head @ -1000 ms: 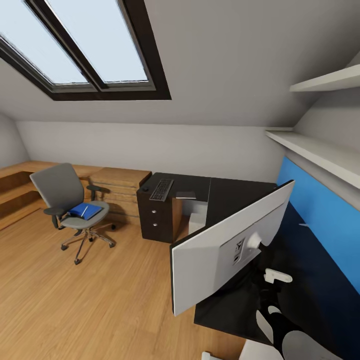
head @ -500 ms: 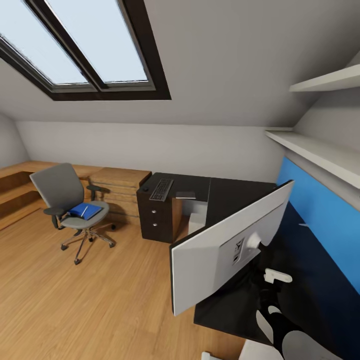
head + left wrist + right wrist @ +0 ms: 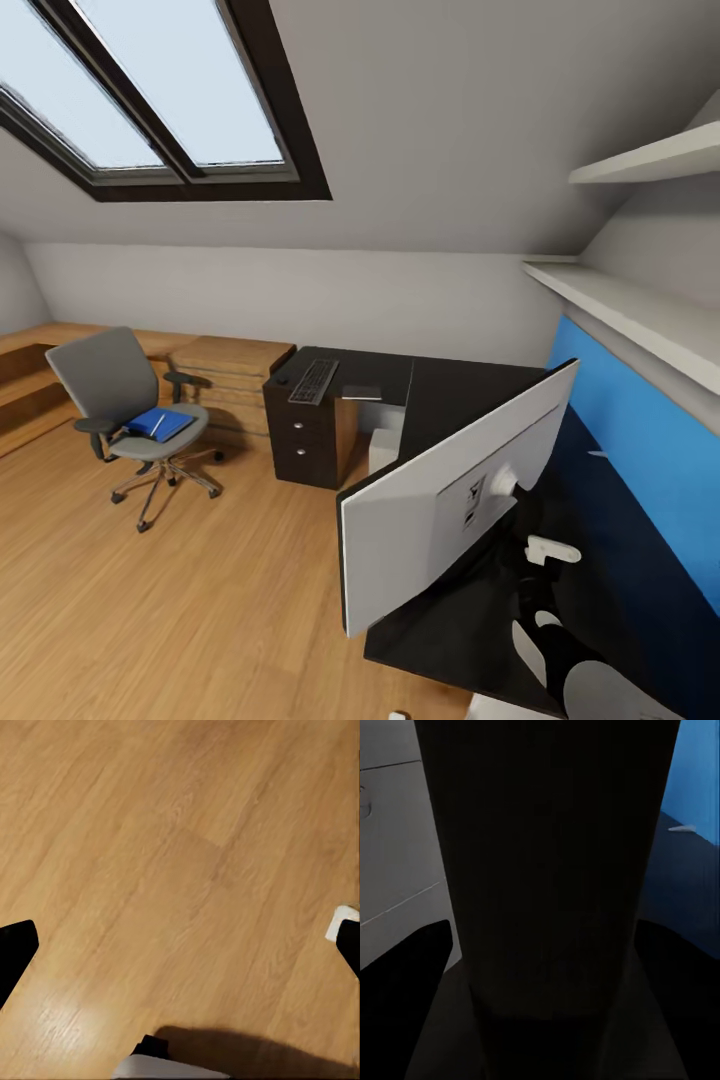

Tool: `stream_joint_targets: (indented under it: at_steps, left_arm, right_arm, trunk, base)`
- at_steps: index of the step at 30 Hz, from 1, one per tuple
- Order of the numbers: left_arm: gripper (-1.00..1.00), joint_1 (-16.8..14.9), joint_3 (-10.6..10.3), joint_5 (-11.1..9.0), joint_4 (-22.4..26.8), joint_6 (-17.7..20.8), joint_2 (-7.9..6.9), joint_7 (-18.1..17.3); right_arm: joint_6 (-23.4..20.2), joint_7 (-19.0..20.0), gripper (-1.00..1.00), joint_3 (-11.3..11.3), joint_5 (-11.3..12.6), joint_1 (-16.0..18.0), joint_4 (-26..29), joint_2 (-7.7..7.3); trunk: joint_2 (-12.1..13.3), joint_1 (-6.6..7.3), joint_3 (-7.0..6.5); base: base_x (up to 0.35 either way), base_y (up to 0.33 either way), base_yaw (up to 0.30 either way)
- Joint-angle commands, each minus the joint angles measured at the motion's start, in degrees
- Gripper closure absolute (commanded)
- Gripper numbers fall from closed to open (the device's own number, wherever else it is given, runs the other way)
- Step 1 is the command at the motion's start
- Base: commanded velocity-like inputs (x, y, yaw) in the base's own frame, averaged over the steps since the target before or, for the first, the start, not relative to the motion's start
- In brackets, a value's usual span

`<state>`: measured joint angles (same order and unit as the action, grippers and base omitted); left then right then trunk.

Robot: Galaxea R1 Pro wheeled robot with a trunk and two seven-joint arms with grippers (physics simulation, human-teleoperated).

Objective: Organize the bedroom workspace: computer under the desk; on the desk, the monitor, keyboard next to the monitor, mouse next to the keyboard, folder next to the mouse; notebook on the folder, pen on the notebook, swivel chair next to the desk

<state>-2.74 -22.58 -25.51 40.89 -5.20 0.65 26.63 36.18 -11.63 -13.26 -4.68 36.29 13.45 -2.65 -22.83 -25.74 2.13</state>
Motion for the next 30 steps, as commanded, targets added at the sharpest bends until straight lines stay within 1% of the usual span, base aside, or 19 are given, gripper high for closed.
stream_joint_targets:
  at_steps: [1,3,4,5,9,10,11,13,14,15,17,20,24,25,26,30]
  left_arm:
    - [-1.00,-0.1,0.4,-0.8,1.3,-0.3,-0.48,0.3]
    - [-1.00,-0.1,4.0,-1.5,6.8,1.0,-1.56,0.2]
    - [-1.00,-0.1,4.9,-1.6,8.2,1.8,-1.71,0.2]
    - [-1.00,-0.1,7.4,-2.0,12.8,6.0,-2.04,0.2]
    - [-1.00,-0.1,13.4,-3.0,26.9,21.9,-2.16,0.2]
    - [-1.00,-0.1,14.6,-3.1,30.7,25.0,-2.07,0.2]
    - [-1.00,-0.1,15.0,-3.1,32.5,26.3,-2.03,0.2]
    - [-1.00,-0.1,15.9,-3.2,38.9,30.2,-1.78,0.2]
    - [-1.00,-0.1,16.3,-3.4,43.3,32.2,-1.28,0.2]
    - [-1.00,-0.1,16.4,-3.5,45.1,32.8,-0.58,0.3]
    - [-1.00,-0.1,16.5,-3.4,45.6,33.1,-0.08,0.4]
    - [-1.00,-0.1,16.7,-2.9,43.9,32.9,-0.03,0.5]
    - [-1.00,-0.1,16.8,-2.2,44.3,32.8,-0.14,0.5]
    - [-1.00,-0.1,16.7,-1.1,44.3,32.7,-0.13,0.5]
    - [-1.00,-0.1,16.7,-0.6,44.4,32.7,-0.13,0.5]
    - [-1.00,-0.1,16.7,0.3,44.4,32.7,-0.12,0.5]
  right_arm:
    - [0.6,-1.2,1.00,1.1,1.6,0.0,-0.2,-0.17]
    - [0.5,-1.2,1.00,1.1,1.6,0.0,-0.2,-0.17]
    - [0.5,-1.2,1.00,1.1,1.6,0.0,-0.2,-0.17]
    - [0.5,-1.2,1.00,1.1,1.6,0.0,-0.2,-0.20]
    - [0.5,-1.2,1.00,1.1,1.6,0.0,-0.2,-0.24]
    - [0.5,-1.2,1.00,1.1,1.6,0.0,-0.2,-0.25]
    - [0.5,-1.2,1.00,1.1,1.6,0.0,-0.2,-0.25]
    - [0.5,-1.2,1.00,1.1,1.6,0.0,-0.2,-0.25]
    - [0.5,-1.2,1.00,1.1,1.6,0.0,-0.2,-0.25]
    - [0.5,-1.2,1.00,1.1,1.6,0.0,-0.2,-0.21]
    - [0.5,-1.2,1.00,1.1,1.6,0.0,-0.2,-0.18]
    - [0.5,-1.2,1.00,1.1,1.6,0.0,-0.1,-0.22]
    - [0.5,-1.2,1.00,1.1,1.7,0.0,-0.2,-0.20]
    - [0.5,-1.2,1.00,1.0,1.7,0.0,-0.2,-0.22]
    - [0.5,-1.2,1.00,1.0,1.7,0.0,-0.2,-0.22]
    - [0.5,-1.2,1.00,1.0,1.7,0.0,-0.2,-0.25]
  trunk:
    - [-0.1,-0.05,0.16]
    - [-0.1,-0.05,0.16]
    - [-0.1,-0.05,0.16]
    - [-0.1,-0.05,0.16]
    - [-0.1,-0.05,0.16]
    - [-0.1,-0.05,0.16]
    - [-0.1,-0.05,0.16]
    - [-0.1,-0.05,0.16]
    - [-0.1,-0.05,0.16]
    - [-0.1,-0.05,0.16]
    - [-0.1,-0.05,0.16]
    - [-0.1,-0.05,0.16]
    - [-0.1,-0.05,0.16]
    - [-0.1,-0.05,0.16]
    - [-0.1,-0.05,0.16]
    - [-0.1,-0.05,0.16]
  base:
    - [0.005,-0.015,0.000]
    - [0.003,-0.008,0.000]
    - [0.002,-0.005,0.000]
    - [0.001,-0.002,0.000]
    - [0.000,-0.001,0.000]
    - [0.000,0.000,0.000]
    - [0.000,0.000,0.000]
    - [0.000,0.000,0.000]
    - [0.000,0.000,0.000]
    - [0.000,0.000,0.000]
    - [0.000,0.000,0.000]
    - [0.000,0.000,0.000]
    - [0.000,-0.063,0.000]
    - [0.000,-0.233,0.000]
    - [0.000,-0.258,0.000]
    - [0.000,-0.283,0.000]
